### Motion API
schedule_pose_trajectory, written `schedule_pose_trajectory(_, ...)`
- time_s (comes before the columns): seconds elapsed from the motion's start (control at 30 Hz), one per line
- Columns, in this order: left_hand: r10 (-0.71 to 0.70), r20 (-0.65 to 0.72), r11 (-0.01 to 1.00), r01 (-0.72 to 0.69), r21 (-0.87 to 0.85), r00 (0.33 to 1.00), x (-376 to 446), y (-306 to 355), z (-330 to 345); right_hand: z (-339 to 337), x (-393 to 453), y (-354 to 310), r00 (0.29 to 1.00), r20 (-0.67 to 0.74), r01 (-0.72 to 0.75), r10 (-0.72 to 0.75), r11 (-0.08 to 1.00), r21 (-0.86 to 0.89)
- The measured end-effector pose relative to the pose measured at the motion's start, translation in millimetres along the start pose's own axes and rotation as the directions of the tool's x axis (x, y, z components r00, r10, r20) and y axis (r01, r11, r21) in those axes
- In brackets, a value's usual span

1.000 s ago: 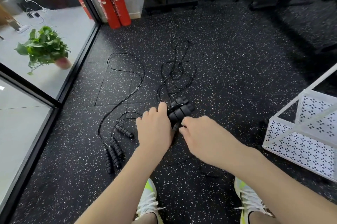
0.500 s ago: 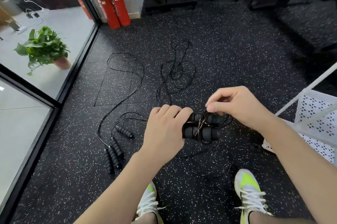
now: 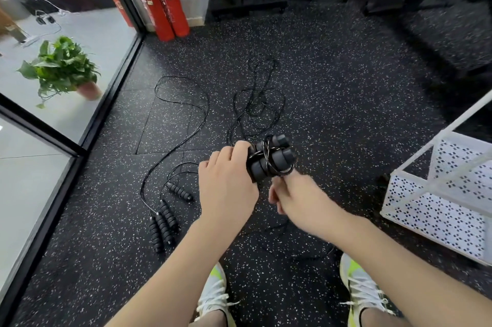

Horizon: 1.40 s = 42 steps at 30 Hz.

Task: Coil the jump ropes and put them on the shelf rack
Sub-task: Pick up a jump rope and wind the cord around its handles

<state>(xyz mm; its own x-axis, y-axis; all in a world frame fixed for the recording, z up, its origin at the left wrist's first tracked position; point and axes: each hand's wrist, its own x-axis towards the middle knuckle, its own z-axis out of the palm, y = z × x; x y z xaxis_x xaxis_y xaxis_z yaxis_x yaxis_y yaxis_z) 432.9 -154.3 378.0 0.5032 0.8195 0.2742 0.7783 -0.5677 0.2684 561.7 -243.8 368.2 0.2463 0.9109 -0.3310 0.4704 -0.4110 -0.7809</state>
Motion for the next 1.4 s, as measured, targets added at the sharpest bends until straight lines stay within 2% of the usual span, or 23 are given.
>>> schedule_pose_trajectory(0.07,-0.026,0.044,1.000,0.025,0.019,0.999,0.4,1.6,1.7,14.1,-2.6,-6.7,0.997,0.078,-0.008,0.019,0.991,-0.130)
schedule_pose_trajectory(0.17,-0.040,0.068,0.996,0.035,0.080,0.997,0.5,0.8,9.0,22.6,-8.9,-20.9,0.991,0.129,0.070,-0.033,0.952,-0.297)
schedule_pose_trajectory(0.23,-0.045,0.049,0.991,0.038,0.129,0.998,1.5,-2.7,12.4,19.6,-16.6,-29.6,0.988,0.141,0.117,-0.070,0.925,-0.361)
schedule_pose_trajectory(0.33,-0.077,0.112,0.979,0.054,0.198,0.991,2.3,-6.0,12.1,10.5,-27.5,-38.4,0.986,0.141,0.135,-0.084,0.906,-0.401)
schedule_pose_trajectory(0.47,-0.039,0.202,0.974,-0.007,0.226,0.979,-1.5,-6.1,11.4,-13.6,-33.3,-49.5,0.984,0.057,0.174,-0.171,0.825,-0.538)
schedule_pose_trajectory(0.57,0.014,0.201,0.978,-0.055,0.200,0.980,-1.6,-6.1,10.9,-37.4,-30.4,-53.2,0.970,-0.051,0.164,-0.238,0.791,-0.590)
schedule_pose_trajectory(0.67,0.031,0.203,0.980,-0.070,0.189,0.979,-2.6,-4.6,10.0,-55.7,-26.0,-49.5,0.953,-0.128,0.158,-0.274,0.812,-0.562)
schedule_pose_trajectory(0.73,0.024,0.171,0.980,-0.057,0.190,0.985,-2.9,-3.5,7.4,-65.1,-25.7,-46.8,0.963,-0.122,0.156,-0.242,0.864,-0.479)
schedule_pose_trajectory(0.83,-0.053,0.135,0.983,0.028,0.184,0.989,0.8,-8.3,-0.5,-71.2,-27.7,-42.0,0.995,0.053,0.104,-0.090,0.903,-0.417)
schedule_pose_trajectory(0.9,-0.038,0.076,0.987,0.026,0.158,0.996,4.5,-15.2,-4.1,-68.4,-23.5,-32.9,0.994,0.114,0.044,0.006,0.900,-0.434)
schedule_pose_trajectory(0.97,0.032,0.060,0.993,-0.039,0.113,0.998,8.5,-24.5,-2.1,-65.3,-13.3,-19.6,0.997,0.044,-0.033,0.061,0.883,-0.467)
schedule_pose_trajectory(1.03,0.130,0.131,0.983,-0.145,0.109,0.983,10.0,-31.9,-0.4,-65.7,-3.3,-7.6,0.995,-0.077,-0.097,0.070,0.888,-0.450)
schedule_pose_trajectory(1.13,0.183,0.220,0.950,-0.230,0.211,0.958,7.5,-33.7,-0.6,-69.7,4.4,-0.6,0.981,-0.189,-0.087,0.039,0.964,-0.250)
schedule_pose_trajectory(1.17,0.174,0.246,0.944,-0.233,0.235,0.954,6.2,-32.7,0.1,-70.0,5.0,0.2,0.987,-0.159,-0.056,0.022,0.975,-0.214)
schedule_pose_trajectory(1.23,0.128,0.282,0.945,-0.203,0.255,0.951,4.3,-30.4,2.2,-68.6,6.0,2.6,1.000,-0.002,0.006,-0.006,0.963,-0.271)
schedule_pose_trajectory(1.3,0.084,0.285,0.947,-0.165,0.274,0.955,5.5,-28.2,1.8,-68.3,5.0,3.4,0.987,0.154,0.013,0.050,0.925,-0.381)
schedule_pose_trajectory(1.4,0.015,0.233,0.965,-0.075,0.250,0.972,6.9,-25.9,-2.3,-72.9,1.7,2.1,0.937,0.302,-0.019,0.174,0.891,-0.454)
